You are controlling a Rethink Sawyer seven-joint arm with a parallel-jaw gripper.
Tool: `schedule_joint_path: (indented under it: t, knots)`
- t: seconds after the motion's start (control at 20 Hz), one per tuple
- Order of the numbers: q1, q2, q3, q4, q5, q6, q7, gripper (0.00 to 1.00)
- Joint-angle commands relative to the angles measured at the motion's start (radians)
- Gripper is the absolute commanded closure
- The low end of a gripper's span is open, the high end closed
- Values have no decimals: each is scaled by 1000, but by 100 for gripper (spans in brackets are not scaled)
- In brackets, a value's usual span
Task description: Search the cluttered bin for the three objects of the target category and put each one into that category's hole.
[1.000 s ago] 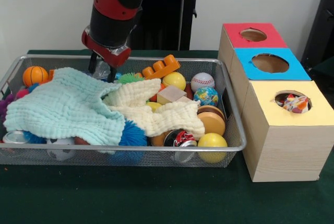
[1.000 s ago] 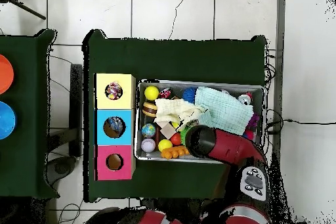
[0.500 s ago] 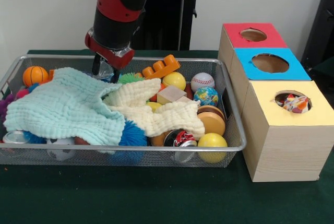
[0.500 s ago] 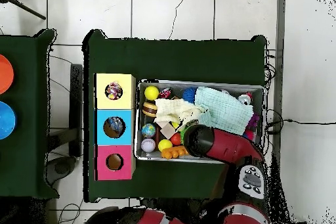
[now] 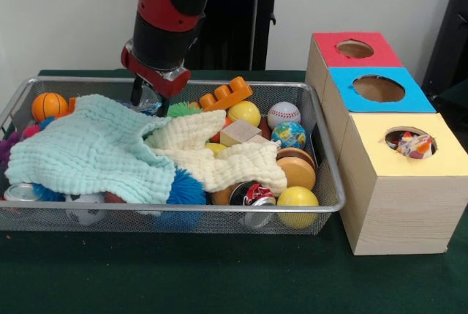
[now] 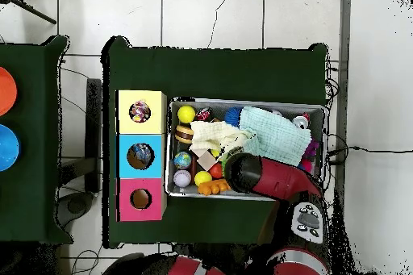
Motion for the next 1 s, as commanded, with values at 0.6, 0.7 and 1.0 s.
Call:
schedule_joint_path:
  t: [0.6, 0.7, 1.0]
  knots:
    - [4, 113, 113, 8, 20, -45, 119, 0]
    - [18, 108, 97, 6, 21, -26, 126, 0]
    - [34, 103, 73, 15, 26, 15, 138, 0]
